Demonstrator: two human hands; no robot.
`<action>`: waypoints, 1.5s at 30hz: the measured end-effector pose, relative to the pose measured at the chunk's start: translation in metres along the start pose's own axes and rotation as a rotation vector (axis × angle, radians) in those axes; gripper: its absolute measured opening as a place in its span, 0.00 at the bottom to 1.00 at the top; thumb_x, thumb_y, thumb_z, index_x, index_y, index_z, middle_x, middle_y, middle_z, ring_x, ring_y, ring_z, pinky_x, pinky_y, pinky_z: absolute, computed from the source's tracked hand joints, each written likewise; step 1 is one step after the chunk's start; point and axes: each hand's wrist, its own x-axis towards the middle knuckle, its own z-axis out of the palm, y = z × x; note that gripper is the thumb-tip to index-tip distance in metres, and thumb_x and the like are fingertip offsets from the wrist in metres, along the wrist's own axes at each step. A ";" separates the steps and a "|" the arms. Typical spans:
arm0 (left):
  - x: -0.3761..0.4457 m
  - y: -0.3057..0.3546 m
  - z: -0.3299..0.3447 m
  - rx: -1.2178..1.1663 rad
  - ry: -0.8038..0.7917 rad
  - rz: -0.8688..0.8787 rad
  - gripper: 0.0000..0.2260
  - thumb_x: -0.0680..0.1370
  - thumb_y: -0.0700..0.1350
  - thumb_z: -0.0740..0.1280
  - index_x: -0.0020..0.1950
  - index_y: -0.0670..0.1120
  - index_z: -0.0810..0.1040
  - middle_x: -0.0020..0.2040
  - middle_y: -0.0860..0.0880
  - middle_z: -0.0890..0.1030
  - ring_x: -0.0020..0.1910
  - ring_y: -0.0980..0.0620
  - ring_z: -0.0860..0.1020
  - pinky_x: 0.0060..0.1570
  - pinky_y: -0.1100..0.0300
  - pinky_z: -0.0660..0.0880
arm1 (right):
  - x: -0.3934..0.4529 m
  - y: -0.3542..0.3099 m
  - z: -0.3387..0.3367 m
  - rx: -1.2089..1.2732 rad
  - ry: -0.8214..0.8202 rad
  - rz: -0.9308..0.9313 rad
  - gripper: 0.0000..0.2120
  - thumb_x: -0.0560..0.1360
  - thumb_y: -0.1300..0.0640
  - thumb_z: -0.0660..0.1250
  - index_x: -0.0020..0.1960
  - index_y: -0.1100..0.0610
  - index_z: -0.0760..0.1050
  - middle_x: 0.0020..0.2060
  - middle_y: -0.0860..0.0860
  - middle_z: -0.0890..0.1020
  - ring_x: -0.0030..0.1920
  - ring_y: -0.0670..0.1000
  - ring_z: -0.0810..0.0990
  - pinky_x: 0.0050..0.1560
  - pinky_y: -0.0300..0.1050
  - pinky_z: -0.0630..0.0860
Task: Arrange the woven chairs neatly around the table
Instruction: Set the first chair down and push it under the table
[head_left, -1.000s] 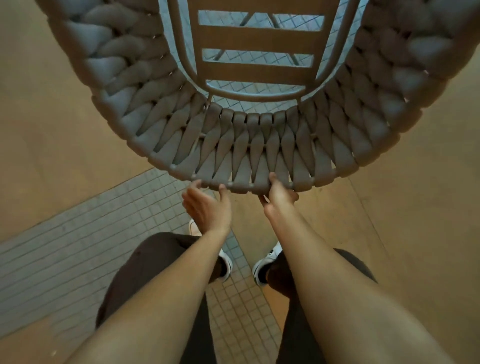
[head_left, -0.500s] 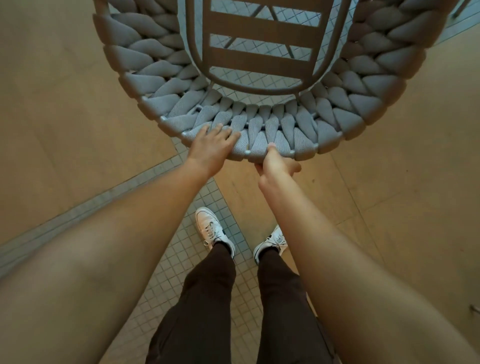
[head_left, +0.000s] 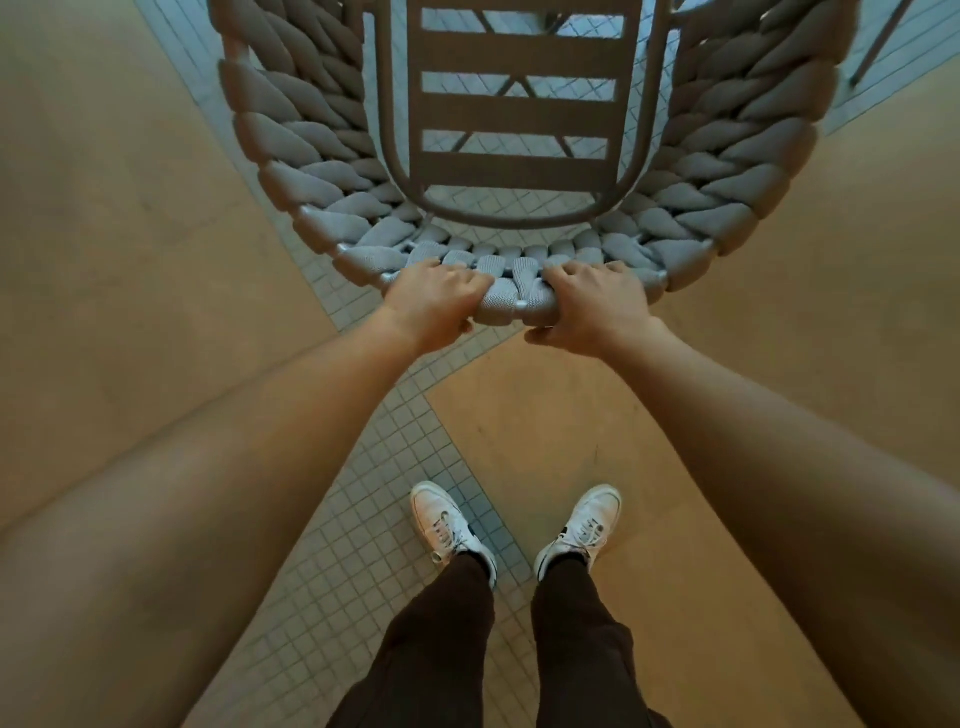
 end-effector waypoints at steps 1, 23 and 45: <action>0.004 -0.005 -0.002 0.004 0.001 0.007 0.21 0.77 0.50 0.72 0.68 0.47 0.73 0.62 0.47 0.81 0.61 0.46 0.80 0.63 0.51 0.72 | 0.011 0.003 -0.002 -0.019 0.000 -0.014 0.35 0.69 0.28 0.70 0.67 0.49 0.73 0.60 0.51 0.80 0.57 0.56 0.80 0.55 0.54 0.71; 0.152 -0.109 -0.115 -0.070 -0.008 -0.086 0.28 0.71 0.75 0.61 0.57 0.57 0.81 0.47 0.52 0.84 0.46 0.47 0.83 0.47 0.49 0.80 | 0.171 0.062 -0.131 -0.041 0.058 -0.090 0.27 0.63 0.25 0.65 0.44 0.48 0.77 0.31 0.47 0.69 0.37 0.53 0.73 0.39 0.48 0.68; 0.220 -0.202 -0.140 0.015 0.020 0.124 0.29 0.72 0.75 0.56 0.62 0.59 0.80 0.49 0.56 0.85 0.46 0.50 0.83 0.45 0.54 0.79 | 0.256 0.053 -0.171 -0.033 0.069 -0.009 0.26 0.61 0.24 0.64 0.39 0.47 0.73 0.29 0.46 0.69 0.34 0.54 0.73 0.36 0.47 0.67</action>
